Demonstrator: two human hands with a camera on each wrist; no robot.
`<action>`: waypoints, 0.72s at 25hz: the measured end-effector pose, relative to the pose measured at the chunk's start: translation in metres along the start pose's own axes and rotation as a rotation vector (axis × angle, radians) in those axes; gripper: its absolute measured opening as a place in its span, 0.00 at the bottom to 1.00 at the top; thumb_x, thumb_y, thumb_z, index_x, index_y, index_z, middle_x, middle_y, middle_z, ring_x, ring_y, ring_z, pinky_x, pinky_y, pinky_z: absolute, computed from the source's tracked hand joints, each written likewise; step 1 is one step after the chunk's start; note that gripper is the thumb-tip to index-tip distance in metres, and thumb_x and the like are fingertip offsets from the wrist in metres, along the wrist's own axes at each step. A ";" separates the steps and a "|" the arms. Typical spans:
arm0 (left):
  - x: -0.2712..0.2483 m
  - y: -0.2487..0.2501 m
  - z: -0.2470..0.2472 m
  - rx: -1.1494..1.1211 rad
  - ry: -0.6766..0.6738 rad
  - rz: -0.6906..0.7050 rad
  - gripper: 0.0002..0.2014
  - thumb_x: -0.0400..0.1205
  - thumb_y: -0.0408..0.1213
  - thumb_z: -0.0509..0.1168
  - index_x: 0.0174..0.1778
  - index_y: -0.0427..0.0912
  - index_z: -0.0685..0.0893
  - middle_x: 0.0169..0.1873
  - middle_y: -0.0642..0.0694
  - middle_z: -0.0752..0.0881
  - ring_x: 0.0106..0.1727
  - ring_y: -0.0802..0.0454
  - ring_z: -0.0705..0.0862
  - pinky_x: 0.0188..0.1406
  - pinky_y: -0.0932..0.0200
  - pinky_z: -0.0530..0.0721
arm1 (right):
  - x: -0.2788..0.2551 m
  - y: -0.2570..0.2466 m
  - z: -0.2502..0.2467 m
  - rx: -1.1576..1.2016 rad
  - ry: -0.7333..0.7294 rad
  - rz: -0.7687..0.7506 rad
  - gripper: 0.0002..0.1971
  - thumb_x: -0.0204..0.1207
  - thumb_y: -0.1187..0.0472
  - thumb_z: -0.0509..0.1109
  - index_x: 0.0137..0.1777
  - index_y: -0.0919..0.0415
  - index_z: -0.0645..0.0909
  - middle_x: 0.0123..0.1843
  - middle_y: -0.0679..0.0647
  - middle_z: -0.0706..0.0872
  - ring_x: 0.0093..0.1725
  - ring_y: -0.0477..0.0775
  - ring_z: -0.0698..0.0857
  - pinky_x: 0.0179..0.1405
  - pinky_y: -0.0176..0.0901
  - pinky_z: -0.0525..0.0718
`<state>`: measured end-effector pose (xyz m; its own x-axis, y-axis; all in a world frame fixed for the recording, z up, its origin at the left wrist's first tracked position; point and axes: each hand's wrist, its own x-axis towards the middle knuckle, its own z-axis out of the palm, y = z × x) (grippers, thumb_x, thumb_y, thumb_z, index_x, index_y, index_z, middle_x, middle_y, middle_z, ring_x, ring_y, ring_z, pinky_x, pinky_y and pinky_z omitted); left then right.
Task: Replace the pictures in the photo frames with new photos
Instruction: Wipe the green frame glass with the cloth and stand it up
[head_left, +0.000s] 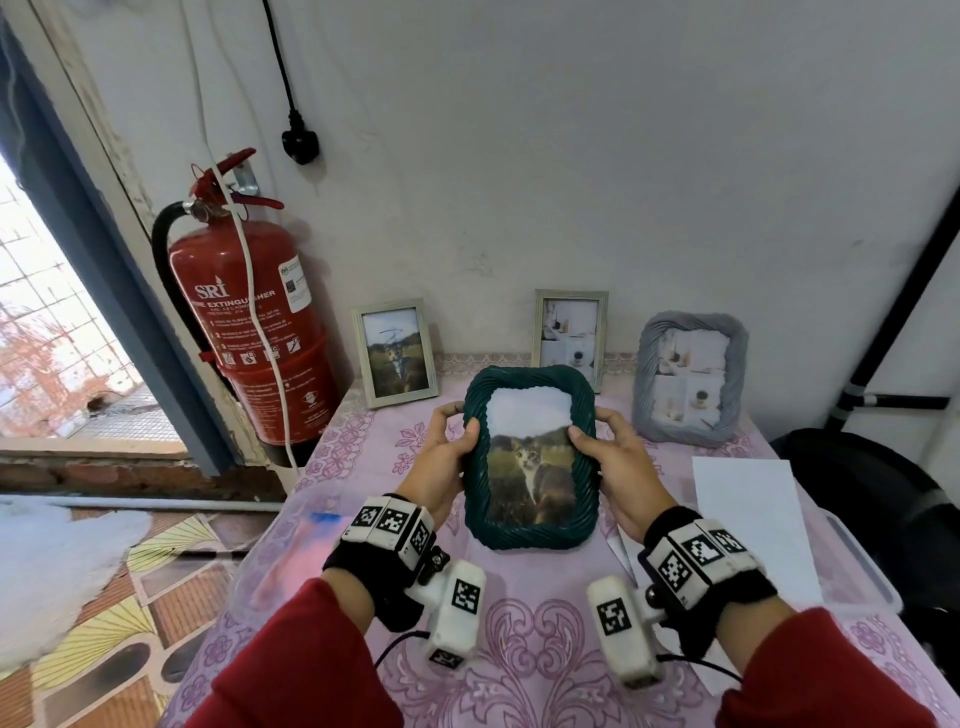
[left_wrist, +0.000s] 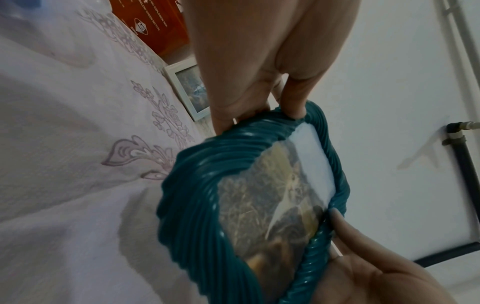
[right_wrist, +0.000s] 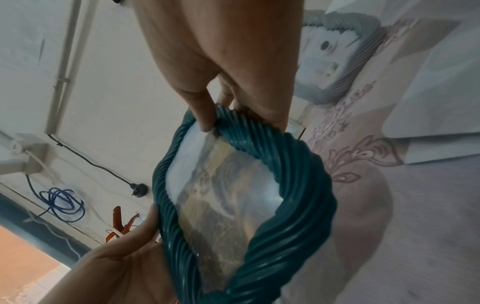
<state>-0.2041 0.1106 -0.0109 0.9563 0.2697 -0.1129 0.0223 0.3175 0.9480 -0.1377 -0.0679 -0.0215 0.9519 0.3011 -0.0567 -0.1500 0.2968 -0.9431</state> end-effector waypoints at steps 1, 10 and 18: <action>0.007 0.002 -0.001 -0.011 0.001 0.008 0.10 0.85 0.34 0.58 0.60 0.51 0.72 0.44 0.45 0.87 0.40 0.52 0.85 0.33 0.59 0.83 | 0.007 -0.001 0.002 0.021 0.003 0.001 0.08 0.80 0.67 0.65 0.56 0.58 0.78 0.40 0.55 0.90 0.36 0.50 0.89 0.38 0.44 0.89; 0.090 0.014 -0.022 -0.103 0.055 0.058 0.11 0.85 0.32 0.57 0.61 0.50 0.70 0.43 0.44 0.86 0.38 0.51 0.84 0.27 0.64 0.83 | 0.090 -0.007 0.031 -0.025 0.042 0.007 0.17 0.79 0.73 0.62 0.66 0.59 0.72 0.47 0.62 0.86 0.33 0.50 0.86 0.22 0.31 0.81; 0.156 0.019 -0.046 -0.105 0.075 0.111 0.12 0.85 0.29 0.57 0.61 0.48 0.71 0.39 0.53 0.90 0.37 0.57 0.87 0.34 0.61 0.85 | 0.157 0.004 0.048 -0.079 -0.011 -0.050 0.19 0.77 0.77 0.62 0.63 0.57 0.72 0.38 0.57 0.86 0.29 0.44 0.88 0.26 0.33 0.85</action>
<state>-0.0680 0.2009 -0.0239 0.9266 0.3743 -0.0350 -0.1164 0.3741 0.9201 -0.0016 0.0243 -0.0186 0.9547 0.2975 -0.0059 -0.0807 0.2396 -0.9675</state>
